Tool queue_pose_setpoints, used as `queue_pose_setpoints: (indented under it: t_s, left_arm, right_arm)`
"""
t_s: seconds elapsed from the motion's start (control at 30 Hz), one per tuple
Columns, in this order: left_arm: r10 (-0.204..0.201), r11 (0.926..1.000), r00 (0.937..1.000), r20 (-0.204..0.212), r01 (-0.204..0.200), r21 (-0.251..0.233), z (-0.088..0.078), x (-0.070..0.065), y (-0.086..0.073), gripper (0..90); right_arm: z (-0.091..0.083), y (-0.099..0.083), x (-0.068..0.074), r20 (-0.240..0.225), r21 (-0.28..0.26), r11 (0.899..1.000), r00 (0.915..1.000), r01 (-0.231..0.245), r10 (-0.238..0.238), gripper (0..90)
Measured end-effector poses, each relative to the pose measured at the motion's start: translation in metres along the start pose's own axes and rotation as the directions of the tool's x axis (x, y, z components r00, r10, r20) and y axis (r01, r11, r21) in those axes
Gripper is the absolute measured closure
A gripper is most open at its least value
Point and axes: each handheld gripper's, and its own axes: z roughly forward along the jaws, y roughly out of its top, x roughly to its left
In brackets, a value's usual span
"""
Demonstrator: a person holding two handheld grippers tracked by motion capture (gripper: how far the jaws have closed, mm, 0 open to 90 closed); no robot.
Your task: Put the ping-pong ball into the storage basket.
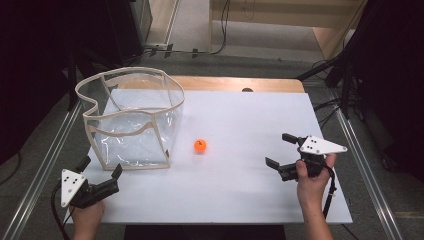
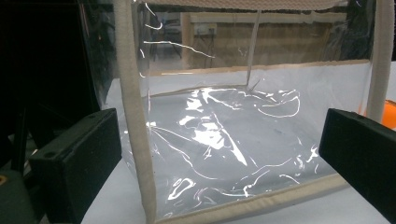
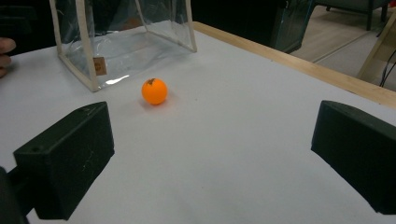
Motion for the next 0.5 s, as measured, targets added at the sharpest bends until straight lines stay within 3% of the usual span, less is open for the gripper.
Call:
queue_pose_setpoints:
  t_s: [0.5]
  left_arm:
    - [0.001,1.0000,1.0000,0.003,-0.001,0.003,0.000,0.000,0.000,0.0]
  right_arm:
    - [0.023,0.018,0.004,-0.053,0.059,0.998,0.9983,0.030,-0.027,0.0]
